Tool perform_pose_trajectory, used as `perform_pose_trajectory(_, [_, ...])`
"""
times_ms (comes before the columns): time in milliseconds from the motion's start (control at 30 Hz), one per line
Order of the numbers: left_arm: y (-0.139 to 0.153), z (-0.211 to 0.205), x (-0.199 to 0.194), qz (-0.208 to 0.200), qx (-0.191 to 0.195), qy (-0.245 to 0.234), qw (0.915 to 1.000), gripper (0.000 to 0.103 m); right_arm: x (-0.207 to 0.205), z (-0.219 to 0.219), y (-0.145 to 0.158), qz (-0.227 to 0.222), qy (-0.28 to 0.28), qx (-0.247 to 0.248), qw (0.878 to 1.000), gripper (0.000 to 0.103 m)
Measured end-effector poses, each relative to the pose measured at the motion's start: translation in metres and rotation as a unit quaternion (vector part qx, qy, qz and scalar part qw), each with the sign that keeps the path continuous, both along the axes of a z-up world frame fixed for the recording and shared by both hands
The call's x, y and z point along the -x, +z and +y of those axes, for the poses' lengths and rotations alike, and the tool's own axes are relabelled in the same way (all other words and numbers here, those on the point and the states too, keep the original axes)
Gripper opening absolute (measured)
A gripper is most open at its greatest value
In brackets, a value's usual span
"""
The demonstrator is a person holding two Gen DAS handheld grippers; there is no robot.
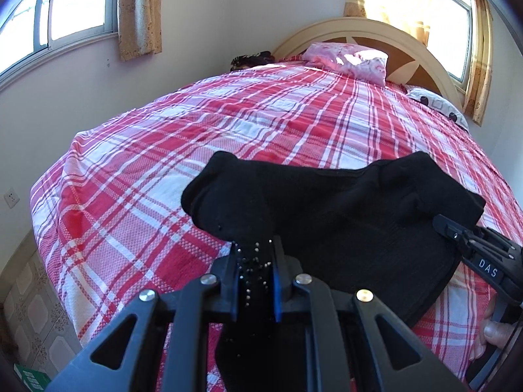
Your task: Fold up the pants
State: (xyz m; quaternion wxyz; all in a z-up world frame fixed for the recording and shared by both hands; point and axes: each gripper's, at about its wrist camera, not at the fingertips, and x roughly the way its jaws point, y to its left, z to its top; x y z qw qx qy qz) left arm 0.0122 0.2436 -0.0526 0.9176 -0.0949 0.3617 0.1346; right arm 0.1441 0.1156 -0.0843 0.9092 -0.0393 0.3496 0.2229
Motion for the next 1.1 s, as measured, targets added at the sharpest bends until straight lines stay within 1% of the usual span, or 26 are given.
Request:
perform_pose_trajectory(67, [-0.003,-0.001,-0.002,0.009,-0.004,0.003,0.9999,0.019,-0.002,0.001,-0.002,0.002,0.001,0.005,1.0,0.035])
perform_pose_trajectory(200, [-0.006,-0.007,-0.005,0.019,-0.03,0.005,0.9994,0.022,-0.005,0.001,-0.007,0.012,-0.003,0.004,1.0,0.037])
perform_pose_trajectory(233, [-0.007,-0.008,-0.005,0.02,-0.035,0.006,0.9992,0.022,-0.006,0.0,-0.008,0.014,-0.005,0.003,1.0,0.039])
perform_pose_trajectory(300, [-0.008,-0.009,-0.005,0.02,-0.041,0.01,0.9989,0.023,-0.008,-0.003,-0.009,0.021,-0.009,-0.002,1.0,0.048])
perform_pose_trajectory(333, [-0.009,-0.01,-0.006,0.02,-0.044,0.01,0.9988,0.024,-0.01,-0.006,-0.01,0.025,-0.018,-0.006,1.0,0.057])
perform_pose_trajectory(367, [-0.009,-0.01,-0.005,0.019,-0.048,0.01,0.9986,0.024,-0.012,-0.01,-0.01,0.03,-0.026,-0.012,0.999,0.063])
perform_pose_trajectory(467, [-0.009,-0.013,-0.005,0.017,-0.059,0.006,0.9981,0.024,-0.012,-0.026,-0.012,0.047,-0.032,-0.052,0.997,0.064])
perform_pose_trajectory(500, [-0.01,-0.013,-0.005,0.017,-0.062,0.006,0.9979,0.024,-0.009,-0.029,-0.011,0.044,-0.035,-0.056,0.997,0.064])
perform_pose_trajectory(533, [-0.01,-0.012,-0.005,0.017,-0.062,0.006,0.9979,0.024,-0.005,-0.031,-0.009,0.035,-0.039,-0.055,0.997,0.064])
perform_pose_trajectory(600, [-0.009,-0.012,-0.005,0.017,-0.062,0.006,0.9979,0.024,0.009,-0.033,0.0,-0.002,-0.056,-0.039,0.998,0.064])
perform_pose_trajectory(633, [-0.008,-0.012,-0.004,0.018,-0.066,0.005,0.9977,0.026,0.018,-0.034,0.006,-0.025,-0.073,-0.028,0.997,0.064])
perform_pose_trajectory(667, [-0.008,-0.012,-0.004,0.019,-0.071,0.005,0.9973,0.027,0.022,-0.035,0.01,-0.038,-0.084,-0.02,0.996,0.064])
perform_pose_trajectory(733, [-0.003,-0.012,0.001,0.018,-0.092,0.005,0.9956,0.034,0.035,-0.034,0.02,-0.072,-0.109,0.007,0.991,0.064])
perform_pose_trajectory(767, [0.001,-0.01,0.005,0.015,-0.102,0.01,0.9946,0.037,0.04,-0.032,0.024,-0.088,-0.103,0.011,0.991,0.063])
perform_pose_trajectory(800, [0.005,-0.008,0.008,0.013,-0.109,0.018,0.9938,0.042,0.045,-0.026,0.029,-0.103,-0.082,0.016,0.991,0.061])
perform_pose_trajectory(833, [0.008,-0.005,0.011,0.009,-0.116,0.027,0.9928,0.044,0.046,-0.021,0.031,-0.107,-0.069,0.02,0.992,0.052])
perform_pose_trajectory(867, [0.012,-0.002,0.015,0.004,-0.122,0.035,0.9919,0.044,0.046,-0.015,0.033,-0.108,-0.055,0.026,0.992,0.039])
perform_pose_trajectory(900, [0.017,0.002,0.018,-0.002,-0.129,0.042,0.9907,0.044,0.045,-0.011,0.033,-0.101,-0.045,0.025,0.994,0.034])
perform_pose_trajectory(933, [0.023,0.004,0.019,-0.009,-0.141,0.054,0.9886,0.044,0.042,-0.007,0.032,-0.086,-0.037,0.016,0.995,0.032])
perform_pose_trajectory(1000, [0.033,0.004,0.019,-0.026,-0.163,0.064,0.9842,0.044,0.037,-0.004,0.029,-0.071,-0.034,0.004,0.997,0.032])
perform_pose_trajectory(1067, [0.04,-0.001,0.013,-0.038,-0.176,0.056,0.982,0.044,0.035,0.0,0.025,-0.067,-0.033,0.011,0.997,0.032])
perform_pose_trajectory(1100, [0.042,-0.005,0.006,-0.042,-0.174,0.045,0.9828,0.044,0.033,0.001,0.021,-0.061,-0.033,0.015,0.997,0.032])
